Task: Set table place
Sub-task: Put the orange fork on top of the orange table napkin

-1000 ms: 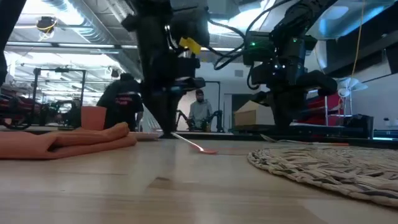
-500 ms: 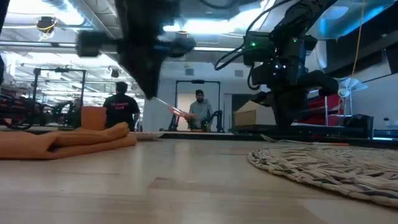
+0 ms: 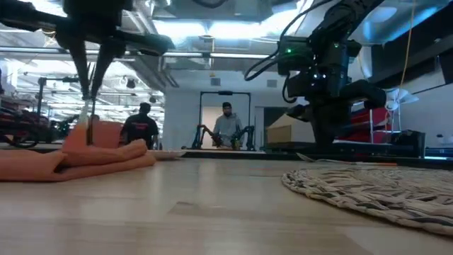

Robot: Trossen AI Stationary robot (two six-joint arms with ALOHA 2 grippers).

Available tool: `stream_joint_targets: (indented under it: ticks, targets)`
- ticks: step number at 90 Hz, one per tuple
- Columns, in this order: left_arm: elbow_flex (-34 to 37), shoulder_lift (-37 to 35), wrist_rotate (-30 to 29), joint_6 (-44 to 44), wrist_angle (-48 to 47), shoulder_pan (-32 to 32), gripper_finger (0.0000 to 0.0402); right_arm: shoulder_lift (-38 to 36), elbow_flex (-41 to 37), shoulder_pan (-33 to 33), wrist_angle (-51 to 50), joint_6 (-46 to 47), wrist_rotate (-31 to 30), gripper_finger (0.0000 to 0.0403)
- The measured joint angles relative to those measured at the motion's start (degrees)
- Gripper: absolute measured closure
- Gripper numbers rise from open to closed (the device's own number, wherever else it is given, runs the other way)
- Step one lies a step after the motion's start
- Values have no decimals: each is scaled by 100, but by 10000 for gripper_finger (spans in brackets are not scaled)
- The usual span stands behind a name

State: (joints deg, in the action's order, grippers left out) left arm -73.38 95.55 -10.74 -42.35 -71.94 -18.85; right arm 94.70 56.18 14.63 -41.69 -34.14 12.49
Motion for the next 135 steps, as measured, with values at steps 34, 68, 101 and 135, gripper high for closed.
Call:
stream_joint_targets:
  ticks: [34,68,101,135]
  targets:
    - [4,0,-11,-992,-532,-285,401,0,0,-4,-9,91,16,398]
    - [82,0,-20,-1591,31,-239,401,0,0,-4,0,187,19,398]
    - [862,2,-288,-1983,154,-325,401,0,0,-4,-20,237,24,398]
    - [1052,2,-351,-2266,852,-277,401,0,0,-4,-24,392,24,397]
